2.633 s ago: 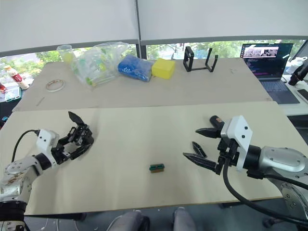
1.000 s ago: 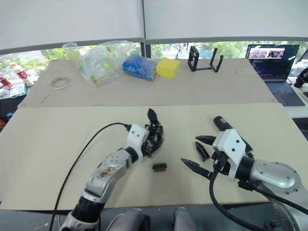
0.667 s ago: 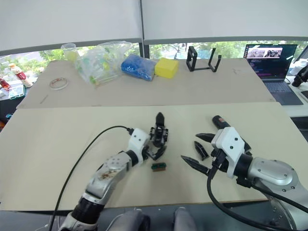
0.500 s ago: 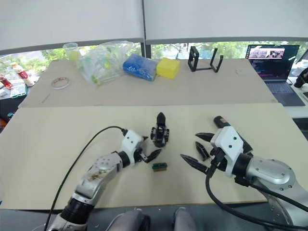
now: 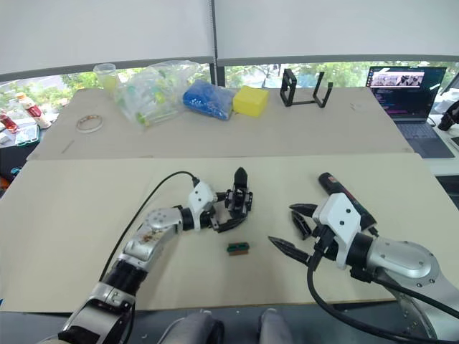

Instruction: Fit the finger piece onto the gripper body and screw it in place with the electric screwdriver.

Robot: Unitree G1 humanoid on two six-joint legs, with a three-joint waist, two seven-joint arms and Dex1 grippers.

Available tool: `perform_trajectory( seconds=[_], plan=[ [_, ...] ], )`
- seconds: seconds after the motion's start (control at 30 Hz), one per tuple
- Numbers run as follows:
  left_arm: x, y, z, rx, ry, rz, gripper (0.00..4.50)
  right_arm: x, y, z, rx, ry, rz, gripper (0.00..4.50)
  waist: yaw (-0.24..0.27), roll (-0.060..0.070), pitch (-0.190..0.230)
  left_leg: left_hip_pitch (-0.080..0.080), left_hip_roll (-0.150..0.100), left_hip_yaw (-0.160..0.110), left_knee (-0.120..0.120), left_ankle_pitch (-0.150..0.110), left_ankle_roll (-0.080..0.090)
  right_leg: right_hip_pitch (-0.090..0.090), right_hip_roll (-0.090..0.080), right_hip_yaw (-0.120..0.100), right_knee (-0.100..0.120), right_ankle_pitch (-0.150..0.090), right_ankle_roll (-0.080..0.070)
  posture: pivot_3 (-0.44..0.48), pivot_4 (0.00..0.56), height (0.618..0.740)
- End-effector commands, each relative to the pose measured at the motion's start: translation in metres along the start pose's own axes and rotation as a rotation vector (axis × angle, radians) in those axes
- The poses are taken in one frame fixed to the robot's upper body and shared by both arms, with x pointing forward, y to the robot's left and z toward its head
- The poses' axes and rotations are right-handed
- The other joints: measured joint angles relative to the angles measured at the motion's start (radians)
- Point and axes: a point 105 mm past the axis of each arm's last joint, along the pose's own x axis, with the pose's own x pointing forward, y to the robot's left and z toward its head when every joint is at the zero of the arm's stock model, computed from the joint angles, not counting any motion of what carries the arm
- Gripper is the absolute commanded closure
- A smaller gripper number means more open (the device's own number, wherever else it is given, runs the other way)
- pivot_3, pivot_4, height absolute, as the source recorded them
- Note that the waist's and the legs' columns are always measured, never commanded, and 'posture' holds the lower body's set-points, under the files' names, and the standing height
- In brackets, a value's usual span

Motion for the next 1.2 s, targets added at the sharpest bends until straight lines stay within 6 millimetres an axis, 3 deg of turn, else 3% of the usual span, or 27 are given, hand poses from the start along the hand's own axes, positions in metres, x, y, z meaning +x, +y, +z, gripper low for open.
perform_trajectory(
  seconds=[0.03, 0.17, 0.27, 0.37, 0.5, 0.7, 0.97, 1.0, 1.07, 1.1, 1.2],
  plan=[
    [0.005, 0.002, 0.009, 0.038, -0.038, -0.037, 0.06, -0.006, 0.000, 0.013, -0.060, -0.029, -0.026, 0.00, -0.001, 0.000, 0.000, 0.000, 0.000, 0.000, 0.000, 0.000, 0.000, 0.000, 0.000, 0.000, 0.000, 0.000, 0.000, 0.000, 0.150, 0.740],
    [0.009, -0.001, 0.009, 0.039, -0.048, -0.079, 0.06, -0.008, 0.002, 0.012, -0.057, -0.029, -0.036, 0.00, -0.002, 0.000, 0.000, 0.000, 0.000, 0.000, 0.000, 0.000, 0.000, 0.000, 0.000, 0.000, 0.000, 0.000, 0.000, 0.000, 0.150, 0.740],
    [0.011, 0.001, 0.011, 0.037, -0.067, -0.097, 0.91, -0.009, 0.001, 0.012, -0.057, -0.030, -0.047, 0.00, -0.002, 0.000, 0.000, 0.000, 0.000, 0.000, 0.000, 0.000, 0.000, 0.000, 0.000, 0.000, 0.000, 0.000, 0.000, 0.000, 0.150, 0.740],
    [0.012, 0.005, 0.014, 0.039, -0.084, -0.090, 2.17, -0.009, 0.001, 0.012, -0.059, -0.031, -0.052, 0.00, -0.001, 0.000, 0.000, 0.000, 0.000, 0.000, 0.001, 0.000, 0.000, 0.000, 0.000, 0.000, 0.001, 0.000, 0.000, 0.000, 0.150, 0.740],
    [0.010, 0.017, 0.022, -0.006, -0.135, 0.010, 2.15, -0.009, 0.000, 0.015, -0.064, -0.036, -0.053, 0.00, -0.002, 0.000, 0.000, 0.000, 0.000, 0.000, 0.001, 0.000, 0.001, 0.000, 0.000, 0.000, 0.000, 0.000, 0.000, 0.000, 0.150, 0.740],
    [0.010, 0.004, 0.022, -0.037, -0.144, 0.056, 2.15, -0.006, 0.001, 0.018, -0.068, -0.049, -0.043, 0.00, -0.003, 0.000, 0.000, -0.001, 0.000, 0.000, 0.002, 0.000, 0.001, -0.001, 0.000, 0.001, 0.001, 0.000, 0.000, 0.000, 0.150, 0.740],
    [0.005, 0.000, 0.011, -0.018, -0.091, 0.056, 2.15, -0.003, -0.003, 0.015, -0.058, -0.044, -0.060, 0.00, 0.000, 0.000, 0.000, -0.001, 0.000, 0.000, 0.003, 0.000, 0.001, -0.001, 0.000, 0.000, 0.001, 0.000, 0.001, 0.000, 0.150, 0.740],
    [0.004, -0.002, 0.008, -0.015, -0.082, 0.048, 1.12, -0.003, -0.004, 0.014, -0.055, -0.040, -0.069, 0.00, -0.001, 0.000, 0.000, -0.001, 0.000, 0.000, 0.003, 0.000, 0.001, -0.001, 0.000, 0.000, 0.001, 0.000, 0.001, 0.000, 0.150, 0.740],
    [0.000, -0.004, 0.004, -0.026, -0.072, 0.040, 0.32, -0.003, -0.005, 0.014, -0.050, -0.038, -0.081, 0.00, -0.002, 0.000, 0.000, -0.001, 0.000, 0.000, 0.003, 0.000, 0.001, -0.001, 0.000, 0.001, 0.001, 0.000, 0.001, 0.000, 0.150, 0.740],
    [-0.005, -0.004, 0.002, -0.038, -0.068, 0.042, 0.04, -0.003, -0.006, 0.015, -0.047, -0.045, -0.085, 0.00, -0.002, 0.000, 0.000, -0.001, 0.000, 0.000, 0.003, 0.000, 0.001, -0.001, 0.000, 0.001, 0.001, 0.000, 0.001, 0.000, 0.150, 0.740],
    [-0.026, -0.007, -0.005, -0.063, -0.040, 0.040, 0.04, -0.005, -0.006, 0.018, -0.063, -0.044, -0.085, 0.00, -0.009, 0.000, 0.000, -0.001, 0.000, 0.000, 0.002, 0.000, 0.001, -0.001, 0.000, 0.001, 0.001, 0.000, 0.001, 0.000, 0.150, 0.740]
  ],
)
